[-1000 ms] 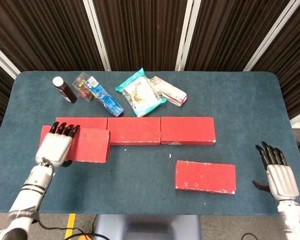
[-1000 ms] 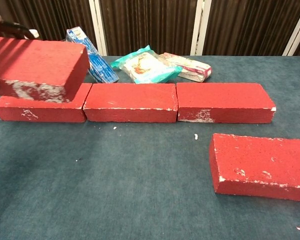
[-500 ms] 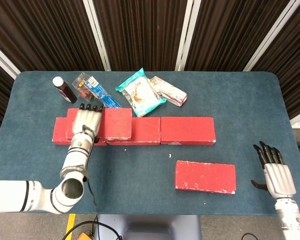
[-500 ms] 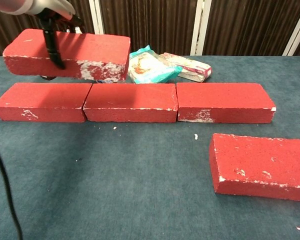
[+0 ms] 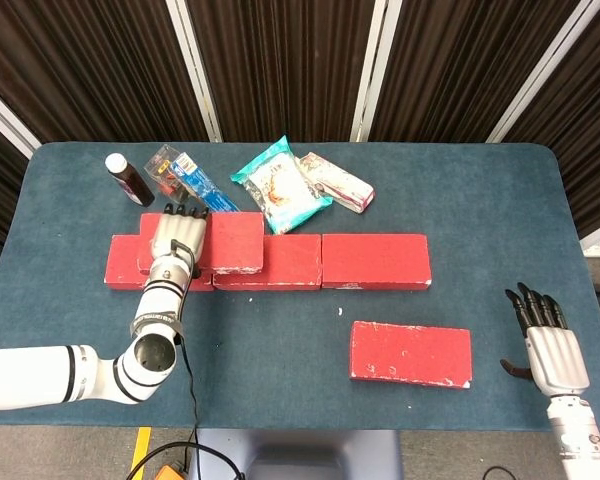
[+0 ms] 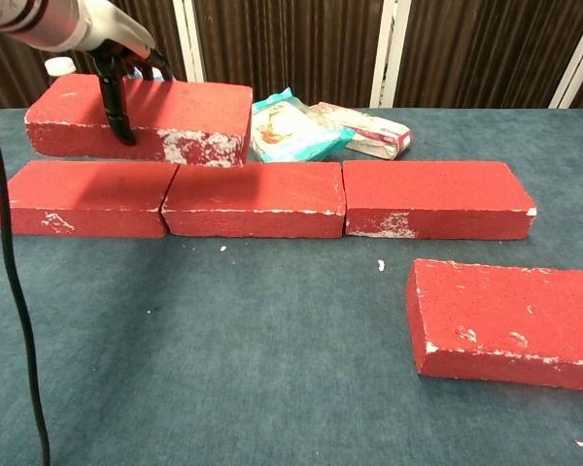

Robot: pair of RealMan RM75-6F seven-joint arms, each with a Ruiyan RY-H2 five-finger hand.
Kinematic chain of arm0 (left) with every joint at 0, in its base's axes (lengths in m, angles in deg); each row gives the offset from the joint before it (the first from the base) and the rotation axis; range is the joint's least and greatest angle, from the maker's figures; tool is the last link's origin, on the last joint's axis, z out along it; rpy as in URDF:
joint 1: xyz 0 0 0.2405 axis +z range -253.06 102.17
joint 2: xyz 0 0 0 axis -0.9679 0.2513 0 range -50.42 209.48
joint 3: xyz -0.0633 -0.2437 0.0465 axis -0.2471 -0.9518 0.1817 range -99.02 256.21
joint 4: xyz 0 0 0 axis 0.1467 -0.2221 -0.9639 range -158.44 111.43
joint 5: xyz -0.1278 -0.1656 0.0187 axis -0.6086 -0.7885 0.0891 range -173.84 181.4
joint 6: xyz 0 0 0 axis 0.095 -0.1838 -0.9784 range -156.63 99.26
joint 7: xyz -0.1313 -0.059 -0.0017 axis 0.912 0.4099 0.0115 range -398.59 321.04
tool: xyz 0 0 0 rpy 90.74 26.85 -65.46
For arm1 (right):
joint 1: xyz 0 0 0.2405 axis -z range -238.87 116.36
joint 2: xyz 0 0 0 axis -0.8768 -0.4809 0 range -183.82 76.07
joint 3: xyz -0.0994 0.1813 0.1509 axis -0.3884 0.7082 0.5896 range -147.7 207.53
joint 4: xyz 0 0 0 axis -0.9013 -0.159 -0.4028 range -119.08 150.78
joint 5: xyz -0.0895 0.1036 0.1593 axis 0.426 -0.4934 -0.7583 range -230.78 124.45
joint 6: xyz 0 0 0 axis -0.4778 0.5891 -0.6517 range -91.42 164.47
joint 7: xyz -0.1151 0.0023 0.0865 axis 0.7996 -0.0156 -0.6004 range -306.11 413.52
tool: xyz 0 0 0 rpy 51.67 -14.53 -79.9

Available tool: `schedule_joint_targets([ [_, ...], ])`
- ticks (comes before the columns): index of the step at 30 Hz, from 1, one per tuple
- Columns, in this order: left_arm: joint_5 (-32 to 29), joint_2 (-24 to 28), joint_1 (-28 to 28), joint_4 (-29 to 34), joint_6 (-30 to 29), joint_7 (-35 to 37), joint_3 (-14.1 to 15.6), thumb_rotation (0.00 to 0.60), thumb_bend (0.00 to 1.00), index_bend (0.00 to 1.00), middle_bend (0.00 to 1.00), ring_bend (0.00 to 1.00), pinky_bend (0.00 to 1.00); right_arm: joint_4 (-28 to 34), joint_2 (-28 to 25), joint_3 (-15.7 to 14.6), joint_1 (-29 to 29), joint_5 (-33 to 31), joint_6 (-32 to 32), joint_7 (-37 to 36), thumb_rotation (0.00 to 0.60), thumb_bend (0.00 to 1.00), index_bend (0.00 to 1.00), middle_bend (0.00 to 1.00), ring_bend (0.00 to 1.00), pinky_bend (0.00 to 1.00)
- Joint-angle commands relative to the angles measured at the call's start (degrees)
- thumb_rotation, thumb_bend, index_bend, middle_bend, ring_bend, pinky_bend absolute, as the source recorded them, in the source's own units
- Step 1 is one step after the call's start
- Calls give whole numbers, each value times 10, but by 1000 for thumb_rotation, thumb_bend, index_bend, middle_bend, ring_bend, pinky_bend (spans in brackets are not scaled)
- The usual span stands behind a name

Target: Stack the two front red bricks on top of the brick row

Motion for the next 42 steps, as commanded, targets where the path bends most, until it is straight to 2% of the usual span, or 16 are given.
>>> schedule_joint_targets([
  [1, 5, -8, 2, -9, 8, 4, 7, 600, 248, 0, 69, 0, 27, 0, 0, 0, 0, 0, -1, 0, 600, 0, 82, 26, 0, 0],
  [23, 10, -54, 17, -103, 75, 25, 46, 600, 245, 0, 51, 0, 25, -2, 8, 2, -3, -9, 5, 11, 600, 0, 82, 26, 0, 0],
  [42, -3, -53, 11, -90, 71, 27, 55, 600, 244, 0, 39, 0, 25, -2, 11, 4, -5, -15, 6, 14, 600, 0, 82, 26, 0, 0],
])
